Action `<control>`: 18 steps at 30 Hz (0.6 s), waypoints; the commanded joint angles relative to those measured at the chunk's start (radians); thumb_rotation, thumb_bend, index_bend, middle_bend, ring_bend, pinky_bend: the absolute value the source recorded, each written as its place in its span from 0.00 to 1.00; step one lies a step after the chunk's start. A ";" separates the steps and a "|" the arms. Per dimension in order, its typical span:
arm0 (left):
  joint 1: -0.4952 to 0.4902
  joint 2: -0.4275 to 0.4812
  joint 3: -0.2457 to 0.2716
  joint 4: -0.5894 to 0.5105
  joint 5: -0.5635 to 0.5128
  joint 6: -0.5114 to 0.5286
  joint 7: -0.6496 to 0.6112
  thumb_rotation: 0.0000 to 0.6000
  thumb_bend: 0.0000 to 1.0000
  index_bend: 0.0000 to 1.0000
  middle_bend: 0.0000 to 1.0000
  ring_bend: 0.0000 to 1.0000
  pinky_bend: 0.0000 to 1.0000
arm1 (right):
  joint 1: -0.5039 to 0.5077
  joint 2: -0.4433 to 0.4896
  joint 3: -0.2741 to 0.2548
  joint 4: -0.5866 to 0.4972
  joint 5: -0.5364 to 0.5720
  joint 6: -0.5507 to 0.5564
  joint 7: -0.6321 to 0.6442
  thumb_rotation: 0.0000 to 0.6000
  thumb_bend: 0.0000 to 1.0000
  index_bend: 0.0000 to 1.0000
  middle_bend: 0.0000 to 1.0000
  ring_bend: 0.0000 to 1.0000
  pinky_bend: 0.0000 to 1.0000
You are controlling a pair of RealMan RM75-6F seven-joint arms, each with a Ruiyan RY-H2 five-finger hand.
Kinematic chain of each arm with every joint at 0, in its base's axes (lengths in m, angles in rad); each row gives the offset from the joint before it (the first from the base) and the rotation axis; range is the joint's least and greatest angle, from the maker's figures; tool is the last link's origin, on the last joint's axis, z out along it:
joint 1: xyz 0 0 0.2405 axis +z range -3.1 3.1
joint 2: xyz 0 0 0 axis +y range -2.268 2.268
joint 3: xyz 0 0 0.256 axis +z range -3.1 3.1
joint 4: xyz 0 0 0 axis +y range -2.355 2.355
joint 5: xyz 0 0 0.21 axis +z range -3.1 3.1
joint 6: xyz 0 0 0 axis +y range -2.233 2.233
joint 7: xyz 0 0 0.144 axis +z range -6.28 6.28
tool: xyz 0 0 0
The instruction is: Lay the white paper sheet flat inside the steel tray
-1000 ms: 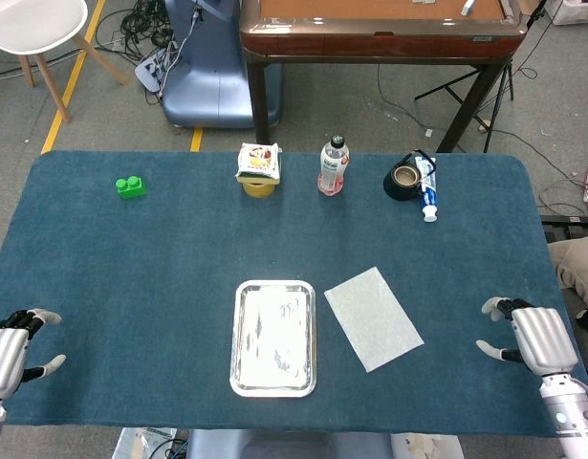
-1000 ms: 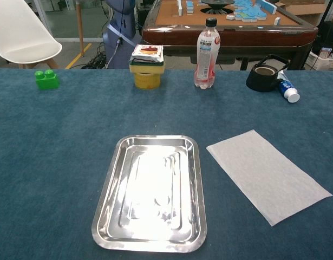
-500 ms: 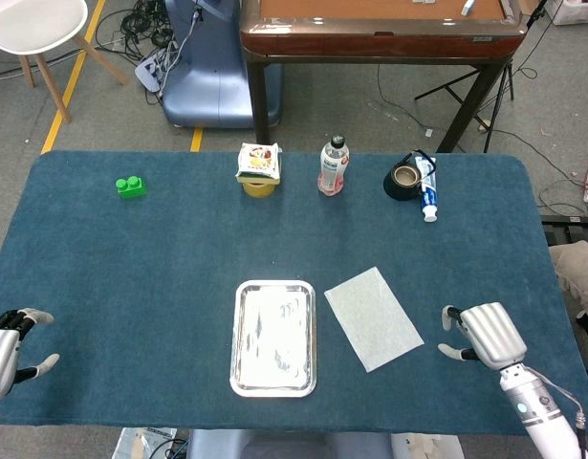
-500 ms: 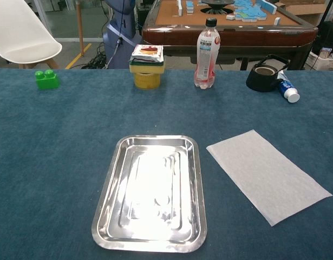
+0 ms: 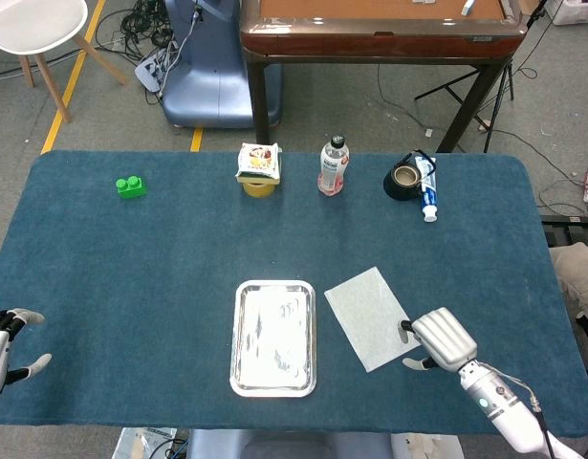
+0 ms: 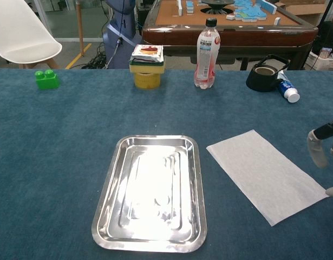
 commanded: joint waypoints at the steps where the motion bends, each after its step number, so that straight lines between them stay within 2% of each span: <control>1: 0.001 0.001 -0.001 0.000 -0.003 0.000 -0.001 1.00 0.01 0.41 0.38 0.31 0.47 | 0.009 -0.010 -0.005 0.003 -0.003 -0.010 -0.005 1.00 0.00 0.57 1.00 1.00 1.00; 18: 0.006 0.006 -0.012 0.004 -0.022 -0.003 -0.005 1.00 0.01 0.41 0.38 0.31 0.47 | 0.056 -0.077 -0.038 0.061 -0.011 -0.064 -0.030 1.00 0.00 0.57 1.00 1.00 1.00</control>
